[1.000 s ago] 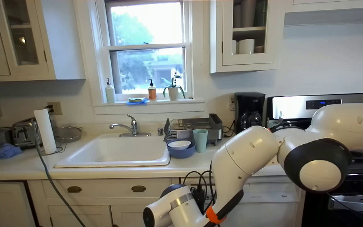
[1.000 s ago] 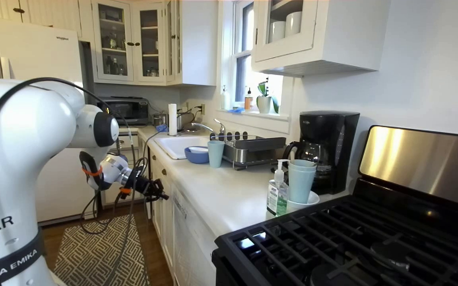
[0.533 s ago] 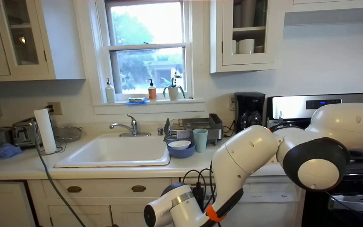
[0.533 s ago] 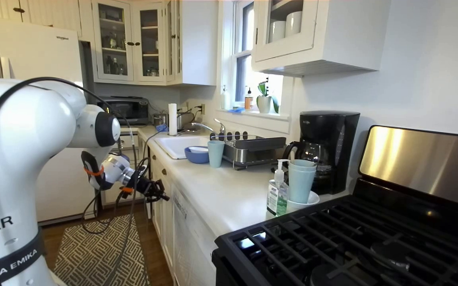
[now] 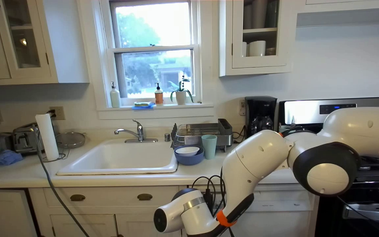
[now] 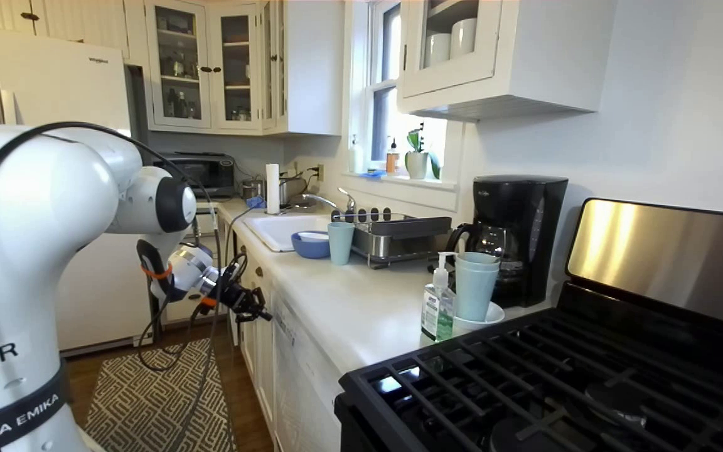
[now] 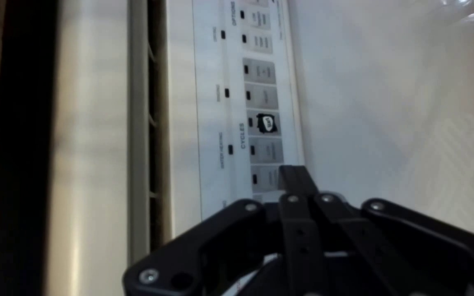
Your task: Press a button on the dishwasher
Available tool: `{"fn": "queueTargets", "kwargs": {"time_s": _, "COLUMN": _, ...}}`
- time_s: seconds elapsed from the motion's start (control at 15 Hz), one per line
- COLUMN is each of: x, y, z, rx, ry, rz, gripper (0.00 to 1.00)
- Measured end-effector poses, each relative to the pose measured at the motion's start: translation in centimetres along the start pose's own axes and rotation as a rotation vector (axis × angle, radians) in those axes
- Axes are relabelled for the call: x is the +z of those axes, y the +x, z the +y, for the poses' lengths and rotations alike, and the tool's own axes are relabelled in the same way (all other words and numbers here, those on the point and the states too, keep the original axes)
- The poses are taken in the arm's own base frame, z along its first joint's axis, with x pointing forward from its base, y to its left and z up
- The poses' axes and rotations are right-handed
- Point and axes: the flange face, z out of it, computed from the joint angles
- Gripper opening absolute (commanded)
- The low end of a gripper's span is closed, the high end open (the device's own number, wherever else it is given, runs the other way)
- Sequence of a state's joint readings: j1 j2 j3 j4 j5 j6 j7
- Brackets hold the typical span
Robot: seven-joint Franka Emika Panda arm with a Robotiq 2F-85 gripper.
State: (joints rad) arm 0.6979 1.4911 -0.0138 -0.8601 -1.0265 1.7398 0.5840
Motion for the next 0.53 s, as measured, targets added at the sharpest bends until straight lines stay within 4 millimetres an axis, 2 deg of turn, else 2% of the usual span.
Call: {"fn": "queueTargets", "kwargs": {"time_s": 0.53, "x": 0.12, "y": 0.56, "z": 0.07, "rx": 0.005, "ry": 0.03, "rz": 0.041, "gripper": 0.0}}
